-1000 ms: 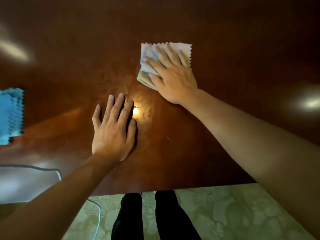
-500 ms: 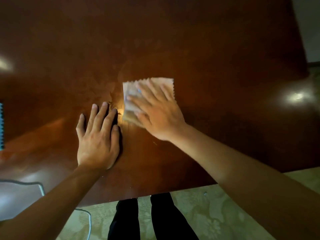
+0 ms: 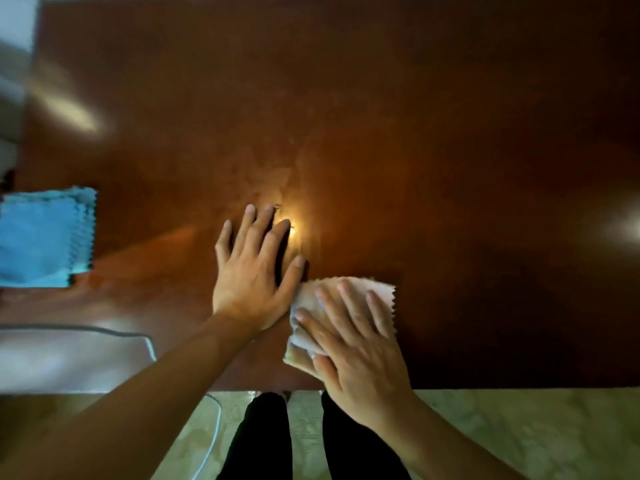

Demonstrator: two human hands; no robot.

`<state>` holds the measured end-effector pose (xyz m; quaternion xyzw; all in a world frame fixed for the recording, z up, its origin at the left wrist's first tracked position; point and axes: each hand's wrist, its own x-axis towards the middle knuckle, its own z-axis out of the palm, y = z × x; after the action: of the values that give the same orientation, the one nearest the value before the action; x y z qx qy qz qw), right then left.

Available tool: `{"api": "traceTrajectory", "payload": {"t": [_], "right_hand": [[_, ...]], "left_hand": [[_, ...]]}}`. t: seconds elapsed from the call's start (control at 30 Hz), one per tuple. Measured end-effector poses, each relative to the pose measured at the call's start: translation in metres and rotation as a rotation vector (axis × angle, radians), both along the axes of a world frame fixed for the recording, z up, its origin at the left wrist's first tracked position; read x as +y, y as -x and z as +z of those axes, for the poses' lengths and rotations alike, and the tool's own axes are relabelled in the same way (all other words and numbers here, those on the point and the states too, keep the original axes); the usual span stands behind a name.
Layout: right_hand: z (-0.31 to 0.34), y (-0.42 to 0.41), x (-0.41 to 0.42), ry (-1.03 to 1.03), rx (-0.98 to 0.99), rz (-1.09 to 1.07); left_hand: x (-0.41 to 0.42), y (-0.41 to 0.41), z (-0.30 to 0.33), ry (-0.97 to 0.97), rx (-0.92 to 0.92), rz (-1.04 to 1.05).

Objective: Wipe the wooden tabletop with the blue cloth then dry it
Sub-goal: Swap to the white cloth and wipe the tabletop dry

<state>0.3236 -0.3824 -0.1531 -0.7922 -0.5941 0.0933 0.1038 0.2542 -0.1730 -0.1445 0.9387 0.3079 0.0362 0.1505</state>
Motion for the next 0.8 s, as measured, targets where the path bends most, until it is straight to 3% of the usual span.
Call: {"api": "traceTrajectory", "payload": {"t": [0.37,0.6,0.8], "right_hand": [[0.009,0.057,0.064,0.076,0.002,0.166],[0.011,0.138,0.15,0.007,0.029,0.235],[0.012,0.201,0.214,0.091,0.04,0.286]], "left_hand": [[0.012,0.012,0.006,0.111,-0.133,-0.015],[0.074,0.114,0.02,0.05,-0.189,0.106],[0.122,0.195,0.025,0.057,-0.171,0.206]]}}
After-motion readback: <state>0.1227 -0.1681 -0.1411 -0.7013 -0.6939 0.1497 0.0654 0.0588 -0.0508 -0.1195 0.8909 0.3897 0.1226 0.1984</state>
